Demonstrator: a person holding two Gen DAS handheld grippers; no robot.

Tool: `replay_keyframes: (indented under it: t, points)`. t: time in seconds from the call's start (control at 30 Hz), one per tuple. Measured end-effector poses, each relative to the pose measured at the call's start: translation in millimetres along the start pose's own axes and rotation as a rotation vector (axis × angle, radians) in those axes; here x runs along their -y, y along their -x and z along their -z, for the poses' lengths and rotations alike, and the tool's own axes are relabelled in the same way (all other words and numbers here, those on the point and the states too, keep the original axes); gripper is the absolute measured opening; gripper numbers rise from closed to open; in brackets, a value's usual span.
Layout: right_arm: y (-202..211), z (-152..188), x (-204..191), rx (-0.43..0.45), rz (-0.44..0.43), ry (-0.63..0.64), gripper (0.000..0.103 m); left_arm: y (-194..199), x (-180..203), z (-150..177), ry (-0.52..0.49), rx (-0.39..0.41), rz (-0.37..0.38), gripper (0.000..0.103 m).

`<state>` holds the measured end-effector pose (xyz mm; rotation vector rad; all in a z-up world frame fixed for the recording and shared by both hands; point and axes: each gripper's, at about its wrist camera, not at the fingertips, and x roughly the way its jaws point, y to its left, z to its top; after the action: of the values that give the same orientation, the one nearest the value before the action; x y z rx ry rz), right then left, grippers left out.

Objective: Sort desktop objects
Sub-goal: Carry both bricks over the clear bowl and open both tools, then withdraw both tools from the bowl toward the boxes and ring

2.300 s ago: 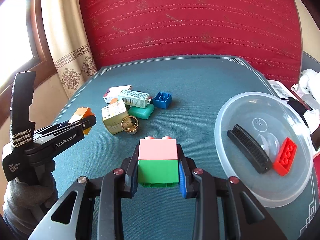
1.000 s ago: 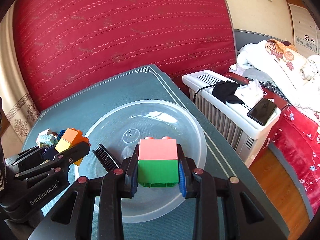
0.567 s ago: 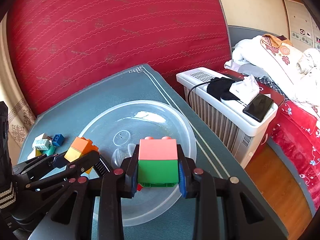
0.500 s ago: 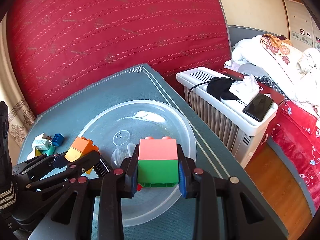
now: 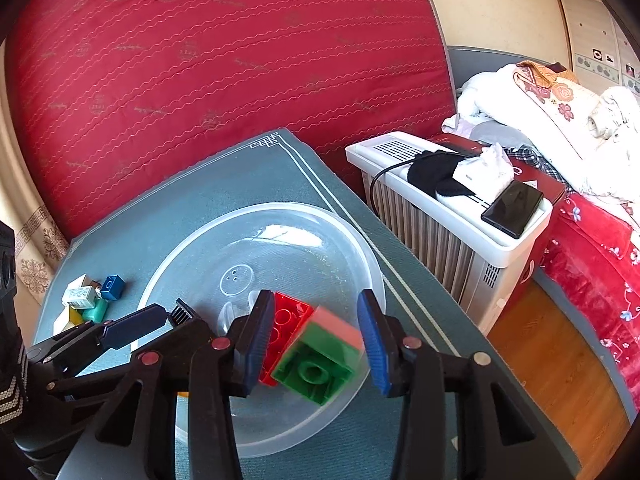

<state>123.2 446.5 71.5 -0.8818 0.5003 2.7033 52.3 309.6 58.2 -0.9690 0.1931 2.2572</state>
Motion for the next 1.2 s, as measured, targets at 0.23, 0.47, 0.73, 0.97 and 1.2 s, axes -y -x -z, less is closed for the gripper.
replay_keyframes:
  t: [0.23, 0.47, 0.73, 0.97, 1.2]
  points:
    - [-1, 2, -5, -0.006, -0.007, 0.005, 0.05, 7, -13, 3, 0.039, 0.007, -0.03, 0.055]
    - [0, 6, -12, -0.012, -0.017, 0.02, 0.05, 12, -31, 9, 0.084, -0.004, -0.059, 0.055]
    - [-3, 12, -25, -0.025, -0.026, 0.044, 0.05, 26, -56, 19, 0.126, 0.007, -0.1, 0.055]
    - [-2, 16, -39, -0.024, -0.028, 0.071, 0.05, 37, -78, 25, 0.183, 0.008, -0.121, 0.055]
    - [3, 17, -51, -0.006, -0.032, 0.064, 0.065, 57, -105, 32, 0.218, 0.055, -0.199, 0.055]
